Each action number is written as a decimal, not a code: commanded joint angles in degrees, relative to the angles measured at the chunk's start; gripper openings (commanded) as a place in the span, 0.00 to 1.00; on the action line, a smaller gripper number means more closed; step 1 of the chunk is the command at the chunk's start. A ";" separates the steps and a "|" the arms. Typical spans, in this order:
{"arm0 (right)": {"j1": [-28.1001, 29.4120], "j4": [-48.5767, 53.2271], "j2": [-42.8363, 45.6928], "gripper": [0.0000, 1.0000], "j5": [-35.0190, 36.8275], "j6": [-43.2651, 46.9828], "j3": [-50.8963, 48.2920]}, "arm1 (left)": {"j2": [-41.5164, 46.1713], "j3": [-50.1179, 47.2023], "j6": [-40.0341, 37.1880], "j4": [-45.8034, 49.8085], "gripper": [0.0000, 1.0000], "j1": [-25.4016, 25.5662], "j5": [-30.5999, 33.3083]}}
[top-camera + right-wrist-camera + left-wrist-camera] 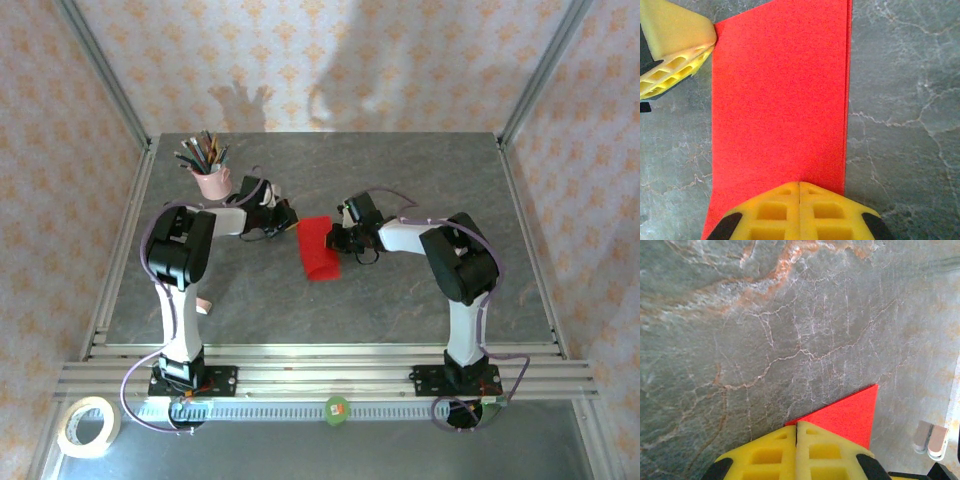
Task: Fold a paper plane with a square sheet of paper (pick it up from the middle)
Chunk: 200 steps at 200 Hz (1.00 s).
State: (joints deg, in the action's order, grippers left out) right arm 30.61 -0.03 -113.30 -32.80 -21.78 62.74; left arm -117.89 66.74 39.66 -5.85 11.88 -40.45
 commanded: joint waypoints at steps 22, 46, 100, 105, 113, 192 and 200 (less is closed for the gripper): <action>-1.51 14.94 -6.61 0.00 13.13 0.51 -5.17 | 8.03 -4.50 0.66 -4.69 0.00 0.59 0.70; -1.48 14.86 -6.81 0.00 12.93 0.44 -5.18 | 10.12 -5.50 2.66 -7.01 0.00 3.49 0.46; -1.52 14.51 -6.68 0.00 12.95 0.29 -5.59 | 1.55 -0.26 3.11 -3.65 0.00 5.62 1.97; -1.48 14.44 -6.68 0.00 12.93 0.29 -5.61 | 1.02 0.35 2.61 -3.14 0.00 5.48 2.04; -1.45 14.37 -6.65 0.01 12.98 0.22 -5.69 | 0.16 1.32 1.60 -1.80 0.00 5.08 2.21; -1.61 11.66 -5.80 0.00 12.32 -2.11 -7.66 | -0.33 4.71 -4.93 5.29 0.00 -0.31 4.76; -1.61 11.33 -5.82 0.00 12.15 -2.47 -7.64 | 1.24 4.30 -4.87 5.19 0.00 -0.28 4.26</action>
State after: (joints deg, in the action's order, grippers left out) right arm 30.59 -3.42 -112.68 -32.62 -23.33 60.64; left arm -119.61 70.08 37.85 -4.58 11.68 -38.48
